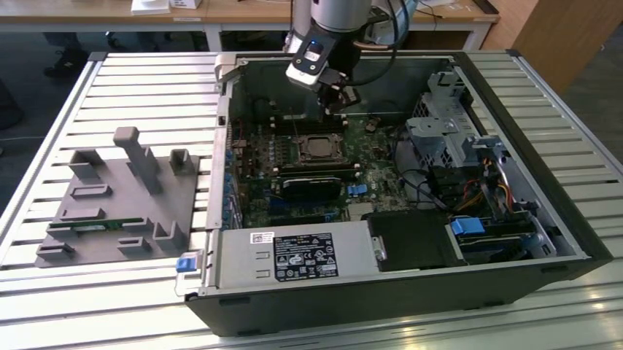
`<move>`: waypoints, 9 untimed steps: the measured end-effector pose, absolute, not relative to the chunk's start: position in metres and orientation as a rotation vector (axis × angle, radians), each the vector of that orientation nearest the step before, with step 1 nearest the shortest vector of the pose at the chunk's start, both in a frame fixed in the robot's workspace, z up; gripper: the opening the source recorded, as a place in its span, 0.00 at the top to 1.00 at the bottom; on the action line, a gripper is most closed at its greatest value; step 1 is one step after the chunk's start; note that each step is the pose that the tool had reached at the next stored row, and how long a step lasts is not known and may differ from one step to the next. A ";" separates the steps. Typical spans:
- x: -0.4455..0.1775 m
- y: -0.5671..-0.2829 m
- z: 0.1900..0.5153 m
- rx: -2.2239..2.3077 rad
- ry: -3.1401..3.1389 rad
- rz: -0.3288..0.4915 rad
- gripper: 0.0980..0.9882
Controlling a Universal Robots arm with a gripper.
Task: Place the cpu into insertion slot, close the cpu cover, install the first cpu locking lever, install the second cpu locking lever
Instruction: 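Install the first cpu locking lever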
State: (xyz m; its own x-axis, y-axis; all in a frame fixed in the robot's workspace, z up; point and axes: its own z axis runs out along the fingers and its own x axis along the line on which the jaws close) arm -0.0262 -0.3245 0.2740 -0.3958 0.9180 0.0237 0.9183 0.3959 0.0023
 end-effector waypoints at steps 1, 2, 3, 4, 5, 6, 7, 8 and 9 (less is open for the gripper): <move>-0.026 -0.324 0.274 -1.709 -2.614 -0.023 0.98; -0.026 -0.324 0.274 -1.693 -2.624 -0.023 0.98; -0.026 -0.324 0.274 -1.685 -2.630 -0.023 0.98; -0.026 -0.324 0.274 -1.675 -2.636 -0.023 0.98; -0.026 -0.324 0.274 -1.664 -2.643 -0.023 0.98; -0.026 -0.324 0.274 -1.652 -2.650 -0.023 0.98; -0.026 -0.324 0.274 -1.640 -2.657 -0.022 0.98; -0.026 -0.324 0.274 -1.626 -2.665 -0.022 0.98; -0.026 -0.324 0.274 -1.612 -2.674 -0.022 0.98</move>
